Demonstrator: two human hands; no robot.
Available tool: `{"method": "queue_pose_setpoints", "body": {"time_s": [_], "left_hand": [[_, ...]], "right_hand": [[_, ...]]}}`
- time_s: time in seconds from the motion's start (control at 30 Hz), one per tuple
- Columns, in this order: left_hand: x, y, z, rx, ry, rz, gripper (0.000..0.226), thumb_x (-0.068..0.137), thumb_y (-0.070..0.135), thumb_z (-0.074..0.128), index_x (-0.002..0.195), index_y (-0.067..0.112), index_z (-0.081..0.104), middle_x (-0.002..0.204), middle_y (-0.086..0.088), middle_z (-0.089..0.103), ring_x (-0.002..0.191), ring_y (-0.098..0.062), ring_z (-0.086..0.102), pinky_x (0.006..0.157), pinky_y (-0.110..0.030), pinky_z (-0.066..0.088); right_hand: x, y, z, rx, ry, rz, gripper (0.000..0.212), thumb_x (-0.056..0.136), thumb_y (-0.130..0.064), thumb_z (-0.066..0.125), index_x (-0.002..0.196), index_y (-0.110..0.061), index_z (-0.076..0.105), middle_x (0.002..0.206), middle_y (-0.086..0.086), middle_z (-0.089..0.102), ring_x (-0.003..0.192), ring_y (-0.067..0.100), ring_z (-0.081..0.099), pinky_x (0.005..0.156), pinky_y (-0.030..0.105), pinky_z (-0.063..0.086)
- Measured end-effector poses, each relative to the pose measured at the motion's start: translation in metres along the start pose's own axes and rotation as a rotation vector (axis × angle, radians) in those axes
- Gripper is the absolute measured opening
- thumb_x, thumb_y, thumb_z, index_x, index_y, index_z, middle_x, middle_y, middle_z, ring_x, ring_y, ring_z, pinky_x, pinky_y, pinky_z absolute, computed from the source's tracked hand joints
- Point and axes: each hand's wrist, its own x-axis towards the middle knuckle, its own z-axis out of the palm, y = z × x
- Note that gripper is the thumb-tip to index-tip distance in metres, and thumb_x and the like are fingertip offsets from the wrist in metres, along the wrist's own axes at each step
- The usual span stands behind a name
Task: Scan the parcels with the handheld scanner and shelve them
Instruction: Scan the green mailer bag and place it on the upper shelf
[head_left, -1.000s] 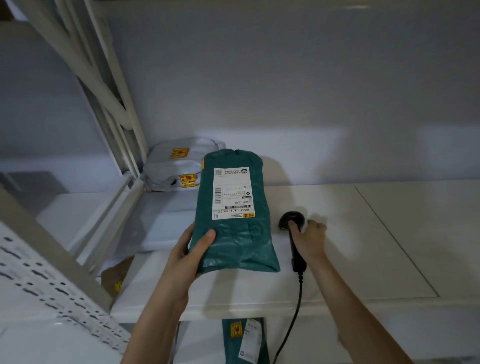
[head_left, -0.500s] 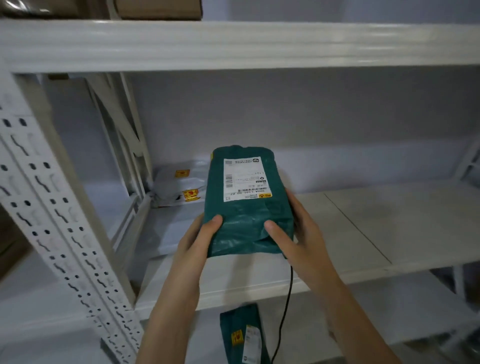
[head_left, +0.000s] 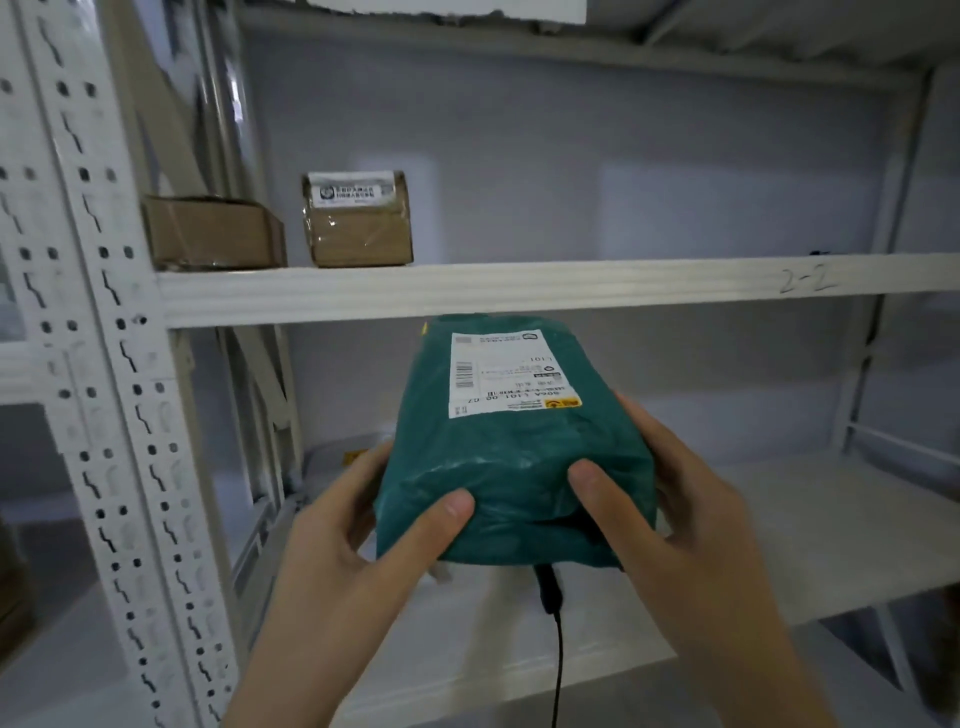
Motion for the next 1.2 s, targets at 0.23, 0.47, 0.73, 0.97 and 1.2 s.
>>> {"method": "queue_pose_setpoints", "body": {"time_s": [0.23, 0.47, 0.73, 0.97, 1.2], "left_hand": [[0.017, 0.048, 0.014, 0.023, 0.046, 0.135, 0.036, 0.051, 0.039, 0.069, 0.087, 0.035, 0.069, 0.083, 0.019, 0.075, 0.079, 0.002, 0.07, 0.062, -0.008, 0.052], [0.068, 0.084, 0.047, 0.016, 0.031, 0.295, 0.019, 0.069, 0.031, 0.069, 0.087, 0.031, 0.067, 0.082, 0.023, 0.073, 0.077, 0.007, 0.068, 0.061, -0.005, 0.048], [0.162, 0.051, 0.063, 0.249, 0.1, 0.233, 0.023, 0.088, 0.031, 0.063, 0.105, 0.015, 0.064, 0.093, 0.007, 0.068, 0.088, -0.005, 0.065, 0.076, -0.015, 0.052], [0.205, 0.025, 0.068, 0.459, 0.176, 0.226, 0.032, 0.091, 0.034, 0.058, 0.108, 0.008, 0.064, 0.091, 0.003, 0.064, 0.091, -0.016, 0.062, 0.071, -0.022, 0.047], [0.221, 0.019, 0.077, 1.196, 0.45, 0.375, 0.051, 0.096, 0.042, 0.044, 0.132, 0.006, 0.046, 0.125, -0.013, 0.06, 0.106, -0.031, 0.062, 0.075, -0.036, 0.049]], "right_hand": [[0.027, -0.032, -0.015, -0.031, 0.029, -0.14, 0.032, 0.074, -0.029, 0.067, 0.106, -0.034, 0.065, 0.086, -0.026, 0.072, 0.081, -0.01, 0.067, 0.059, 0.003, 0.049], [0.092, -0.05, -0.03, 0.018, 0.078, -0.264, 0.015, 0.085, -0.019, 0.062, 0.092, -0.032, 0.066, 0.079, -0.023, 0.072, 0.077, -0.01, 0.066, 0.064, 0.005, 0.048], [0.19, 0.006, -0.023, -0.155, 0.019, -0.14, 0.03, 0.095, -0.033, 0.049, 0.118, -0.014, 0.05, 0.093, -0.017, 0.057, 0.089, 0.0, 0.058, 0.07, 0.003, 0.046], [0.233, 0.047, -0.013, -0.206, 0.004, -0.095, 0.035, 0.095, -0.033, 0.049, 0.12, -0.009, 0.054, 0.108, -0.001, 0.061, 0.105, 0.017, 0.059, 0.091, 0.028, 0.048], [0.242, 0.059, -0.01, -0.66, 0.116, -0.292, 0.06, 0.099, -0.04, 0.031, 0.148, -0.009, 0.021, 0.159, 0.005, 0.017, 0.146, 0.018, 0.015, 0.116, 0.029, 0.014]]}}
